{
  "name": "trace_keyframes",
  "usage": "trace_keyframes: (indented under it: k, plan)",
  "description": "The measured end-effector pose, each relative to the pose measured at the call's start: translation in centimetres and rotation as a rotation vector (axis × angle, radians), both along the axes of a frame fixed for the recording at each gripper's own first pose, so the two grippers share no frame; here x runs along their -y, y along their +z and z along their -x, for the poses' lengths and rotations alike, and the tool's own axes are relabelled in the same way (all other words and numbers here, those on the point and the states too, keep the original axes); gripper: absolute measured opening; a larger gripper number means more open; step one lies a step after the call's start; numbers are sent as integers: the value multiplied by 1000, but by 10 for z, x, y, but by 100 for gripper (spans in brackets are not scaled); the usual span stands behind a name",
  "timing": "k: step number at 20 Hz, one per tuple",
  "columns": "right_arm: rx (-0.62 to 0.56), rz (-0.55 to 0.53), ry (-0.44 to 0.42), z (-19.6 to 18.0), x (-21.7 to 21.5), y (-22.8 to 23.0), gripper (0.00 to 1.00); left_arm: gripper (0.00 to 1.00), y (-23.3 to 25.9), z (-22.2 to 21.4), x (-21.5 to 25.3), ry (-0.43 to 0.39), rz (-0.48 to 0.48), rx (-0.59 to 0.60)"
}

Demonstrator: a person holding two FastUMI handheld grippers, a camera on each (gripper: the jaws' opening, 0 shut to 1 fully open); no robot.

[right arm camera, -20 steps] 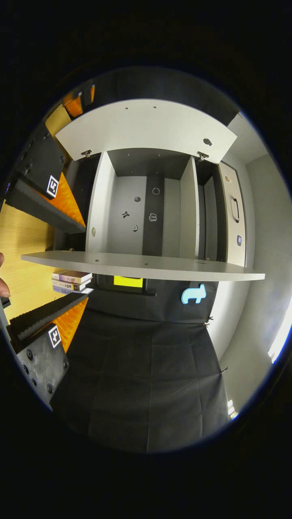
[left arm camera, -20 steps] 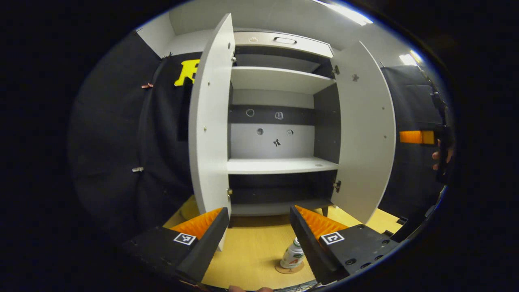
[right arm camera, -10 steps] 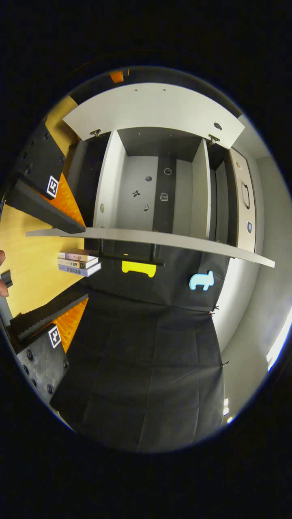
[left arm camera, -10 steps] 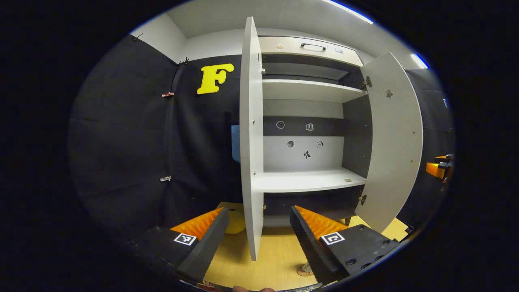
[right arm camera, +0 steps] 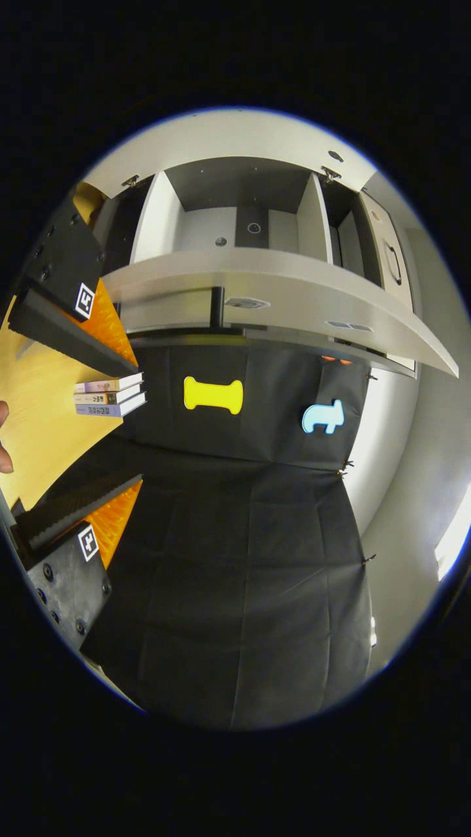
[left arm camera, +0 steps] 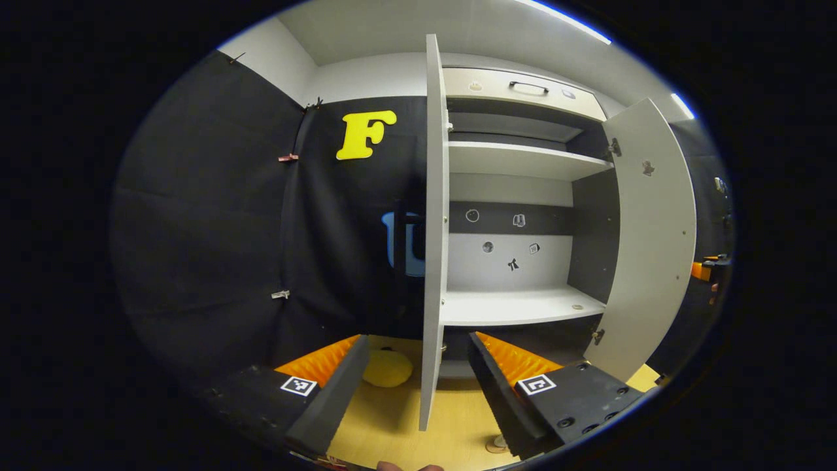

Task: Grasp the bottle in the cabinet with the left hand and place it on the coaster, then close the right door with the right hand and the left door with the left hand.

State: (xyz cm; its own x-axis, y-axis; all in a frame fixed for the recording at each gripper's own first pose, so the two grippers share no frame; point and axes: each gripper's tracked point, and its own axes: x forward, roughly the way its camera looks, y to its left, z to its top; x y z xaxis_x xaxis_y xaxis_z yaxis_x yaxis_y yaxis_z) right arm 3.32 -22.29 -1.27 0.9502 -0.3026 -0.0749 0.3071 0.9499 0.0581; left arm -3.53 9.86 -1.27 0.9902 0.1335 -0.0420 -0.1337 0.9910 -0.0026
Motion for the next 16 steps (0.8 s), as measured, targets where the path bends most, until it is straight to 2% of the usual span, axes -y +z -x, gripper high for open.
trace_keyframes:
  k: [2, 5, 13, 16]
  plan:
    - [-14, -7, 27, -7, -10, -6, 98, 96, -4, -1, -5, 14, -3, -10]
    - [-6, 38, 28, -7, -14, -4, 96, 96, -3, 2, -8, 17, 1, -3]
    - [8, -88, 66, -3, -45, -8, 95, 96, -14, 6, -18, 22, -17, -30]
    - [13, -97, 105, -2, -62, -8, 96, 96, -14, 6, -23, 28, -20, -31]
